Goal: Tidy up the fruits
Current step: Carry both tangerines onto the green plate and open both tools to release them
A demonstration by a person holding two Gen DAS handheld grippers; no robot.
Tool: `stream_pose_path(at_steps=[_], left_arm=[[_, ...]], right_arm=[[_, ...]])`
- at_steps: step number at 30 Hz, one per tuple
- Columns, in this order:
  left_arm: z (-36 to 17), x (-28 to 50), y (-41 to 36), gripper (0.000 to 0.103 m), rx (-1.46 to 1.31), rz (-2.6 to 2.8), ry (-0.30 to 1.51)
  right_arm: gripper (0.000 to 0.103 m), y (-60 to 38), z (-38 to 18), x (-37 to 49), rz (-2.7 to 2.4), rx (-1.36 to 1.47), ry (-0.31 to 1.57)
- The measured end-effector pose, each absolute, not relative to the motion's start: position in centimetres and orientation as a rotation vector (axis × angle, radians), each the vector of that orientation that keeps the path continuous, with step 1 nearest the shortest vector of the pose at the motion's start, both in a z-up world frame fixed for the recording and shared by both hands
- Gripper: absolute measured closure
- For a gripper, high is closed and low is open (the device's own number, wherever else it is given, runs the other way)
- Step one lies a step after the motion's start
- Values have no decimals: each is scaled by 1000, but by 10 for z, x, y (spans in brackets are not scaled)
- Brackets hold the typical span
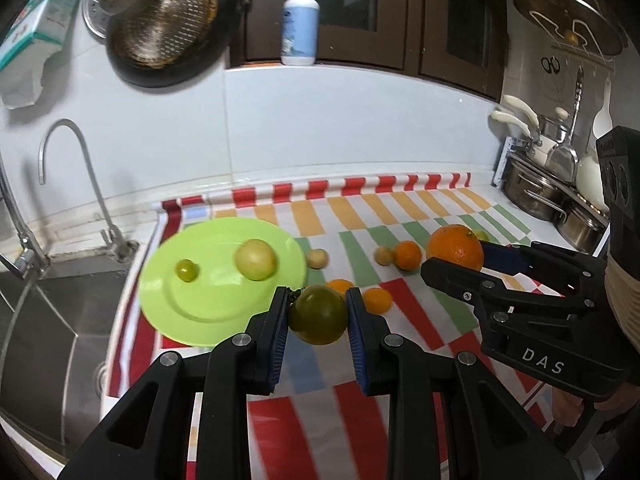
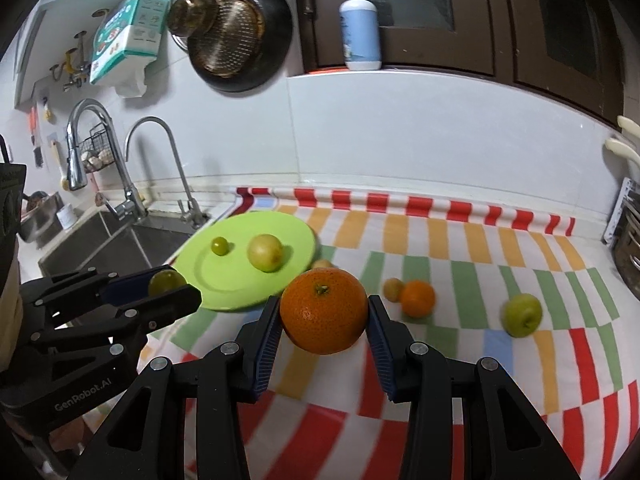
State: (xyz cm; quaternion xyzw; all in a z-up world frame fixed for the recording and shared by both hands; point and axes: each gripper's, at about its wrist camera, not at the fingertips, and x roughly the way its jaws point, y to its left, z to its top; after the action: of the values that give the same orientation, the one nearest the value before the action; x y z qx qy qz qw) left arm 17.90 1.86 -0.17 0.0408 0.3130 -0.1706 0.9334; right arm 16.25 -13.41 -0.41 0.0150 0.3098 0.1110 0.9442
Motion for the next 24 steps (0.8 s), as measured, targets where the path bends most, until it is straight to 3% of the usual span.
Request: stream_pose_path(at_steps=[24], left_arm=[[5, 225, 112, 75, 106, -337, 610]], right_arm=[[60, -31, 2, 200, 258, 12, 624]])
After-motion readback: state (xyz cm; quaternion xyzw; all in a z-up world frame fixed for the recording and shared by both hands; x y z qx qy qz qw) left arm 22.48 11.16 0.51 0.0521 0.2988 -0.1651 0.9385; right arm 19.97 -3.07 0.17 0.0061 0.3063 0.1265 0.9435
